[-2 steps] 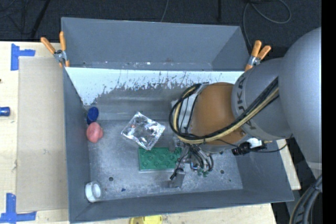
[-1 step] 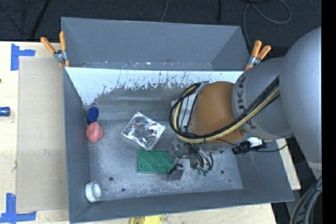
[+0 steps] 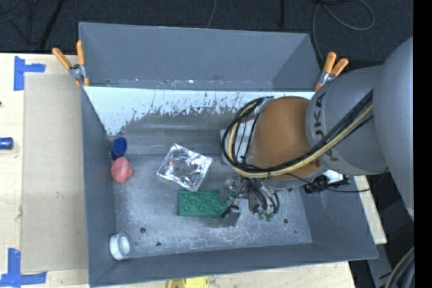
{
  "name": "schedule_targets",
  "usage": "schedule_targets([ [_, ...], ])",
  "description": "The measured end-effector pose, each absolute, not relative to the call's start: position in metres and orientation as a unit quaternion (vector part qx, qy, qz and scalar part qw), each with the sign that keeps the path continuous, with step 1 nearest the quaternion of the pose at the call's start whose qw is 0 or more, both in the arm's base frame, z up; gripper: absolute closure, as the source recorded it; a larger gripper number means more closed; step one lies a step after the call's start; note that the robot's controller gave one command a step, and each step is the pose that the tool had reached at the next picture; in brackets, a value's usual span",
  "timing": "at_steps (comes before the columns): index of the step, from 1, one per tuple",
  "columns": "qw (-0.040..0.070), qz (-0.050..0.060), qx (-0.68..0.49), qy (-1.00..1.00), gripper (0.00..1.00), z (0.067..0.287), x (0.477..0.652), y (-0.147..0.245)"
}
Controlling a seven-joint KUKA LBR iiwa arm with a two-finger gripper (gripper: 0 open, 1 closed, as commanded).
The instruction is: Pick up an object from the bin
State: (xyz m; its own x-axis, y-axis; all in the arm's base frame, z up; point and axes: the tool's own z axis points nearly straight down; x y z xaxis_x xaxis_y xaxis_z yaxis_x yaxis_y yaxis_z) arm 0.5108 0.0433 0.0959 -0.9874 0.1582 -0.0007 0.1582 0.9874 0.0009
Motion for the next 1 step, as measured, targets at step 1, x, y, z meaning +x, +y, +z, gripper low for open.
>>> schedule_targets([
  [1,0.002,0.001,0.078,0.997,1.0,0.158,0.5121,0.0431],
])
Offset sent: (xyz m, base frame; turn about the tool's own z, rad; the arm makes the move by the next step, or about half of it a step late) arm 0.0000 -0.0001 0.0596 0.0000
